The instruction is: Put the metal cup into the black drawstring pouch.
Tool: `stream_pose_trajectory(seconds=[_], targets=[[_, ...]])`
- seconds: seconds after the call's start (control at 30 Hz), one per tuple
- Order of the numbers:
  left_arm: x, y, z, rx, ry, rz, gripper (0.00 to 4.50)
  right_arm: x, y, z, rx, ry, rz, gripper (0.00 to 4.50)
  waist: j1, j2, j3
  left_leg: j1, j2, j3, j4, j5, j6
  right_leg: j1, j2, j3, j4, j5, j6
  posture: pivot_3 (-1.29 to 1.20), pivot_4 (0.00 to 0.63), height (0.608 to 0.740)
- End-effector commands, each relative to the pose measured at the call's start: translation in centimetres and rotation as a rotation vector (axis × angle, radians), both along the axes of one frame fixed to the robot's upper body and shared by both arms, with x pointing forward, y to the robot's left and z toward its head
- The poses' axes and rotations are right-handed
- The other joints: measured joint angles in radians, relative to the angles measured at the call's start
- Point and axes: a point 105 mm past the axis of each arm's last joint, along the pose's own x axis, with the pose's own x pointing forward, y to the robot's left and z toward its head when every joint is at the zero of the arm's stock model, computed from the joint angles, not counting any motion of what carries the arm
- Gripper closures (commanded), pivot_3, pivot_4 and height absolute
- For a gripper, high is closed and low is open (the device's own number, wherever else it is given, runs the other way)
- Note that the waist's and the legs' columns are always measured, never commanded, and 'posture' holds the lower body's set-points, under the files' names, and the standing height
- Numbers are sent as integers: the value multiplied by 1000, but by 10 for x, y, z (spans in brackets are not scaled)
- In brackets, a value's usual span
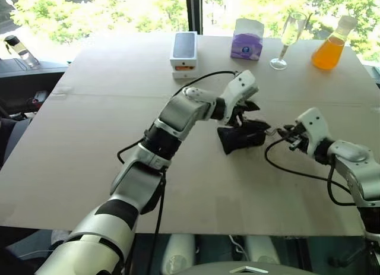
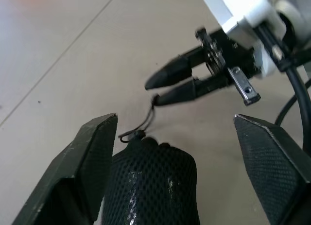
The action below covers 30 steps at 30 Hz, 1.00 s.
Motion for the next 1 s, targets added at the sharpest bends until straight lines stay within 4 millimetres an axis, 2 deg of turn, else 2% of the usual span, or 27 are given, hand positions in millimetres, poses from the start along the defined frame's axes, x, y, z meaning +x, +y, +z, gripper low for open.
stream_pose_trajectory(seconds=[0.03, 0.13, 0.23, 0.3, 0.33, 0.37, 0.4, 0.5, 0.7, 0.87, 1.0], targets=[[13, 16, 36, -134, 18, 59, 787, -5, -15, 6, -39, -54, -31, 1712, 1, 0, 0, 0, 0, 0, 0, 0, 0, 0, 0, 0, 0, 0, 0, 0, 150, 737], [25, 43, 47, -210, -26, 166, 787, -19, -24, 9, -40, -45, -26, 464, 1, 0, 0, 0, 0, 0, 1, 0, 0, 0, -1, 0, 0, 0, 0, 0, 150, 737], [30, 68, 49, -284, -107, 265, 787, -35, -33, 16, -65, -58, -2, 464, 3, 0, 0, 0, 0, -1, 0, 0, 0, 0, -1, 0, 0, 0, 0, 0, 150, 737], [18, 92, 39, -343, -108, 284, 787, -48, -41, 26, -26, -89, -13, 18, 2, 1, 0, 0, 1, 0, 0, 0, 0, 0, -1, 0, 0, 0, 0, 0, 150, 737], [9, 103, 34, -369, -123, 292, 787, -58, -41, 27, -17, -85, 7, 18, 1, 1, -1, 1, 1, 0, -1, 0, 0, 0, -1, 1, 0, 0, 0, 0, 150, 737], [2, 112, 27, -373, -118, 306, 256, -64, -43, 27, -17, -97, 7, 0, 0, 1, -1, 1, 1, 0, -1, 0, 0, 0, -1, 1, 0, 0, 0, 0, 150, 737], [-6, 121, 18, -360, -115, 330, 46, -69, -46, 28, 12, -113, -11, 0, 0, 1, -1, 1, 2, 0, -1, 0, 0, 0, -1, 1, 0, 0, 0, 0, 150, 737], [-25, 142, -8, -289, -120, 419, 46, -89, -52, 26, 80, -103, -13, 0, 5, 1, 0, 1, 2, -1, 0, 0, 0, 1, -1, 0, 1, 0, 0, 0, 150, 737], [-71, 173, -33, -287, -90, 506, 46, -113, -68, 37, 228, -162, -34, 0, 4, 2, -1, 4, 1, -3, 3, -1, 0, 7, -3, -1, 0, 0, 0, 0, 150, 737], [-93, 191, -46, -266, -68, 584, 46, -121, -74, 40, 152, -174, 19, 0, 3, 3, -2, 7, 2, -3, 2, -3, 4, 7, -2, 1, 2, -3, 1, 0, 150, 737], [-99, 212, -48, -255, -73, 679, 46, -130, -91, 37, 91, -158, 8, 0, 7, 5, -3, 7, 2, -2, 2, -3, 5, 7, -2, 3, 2, -3, 0, 0, 150, 737]])
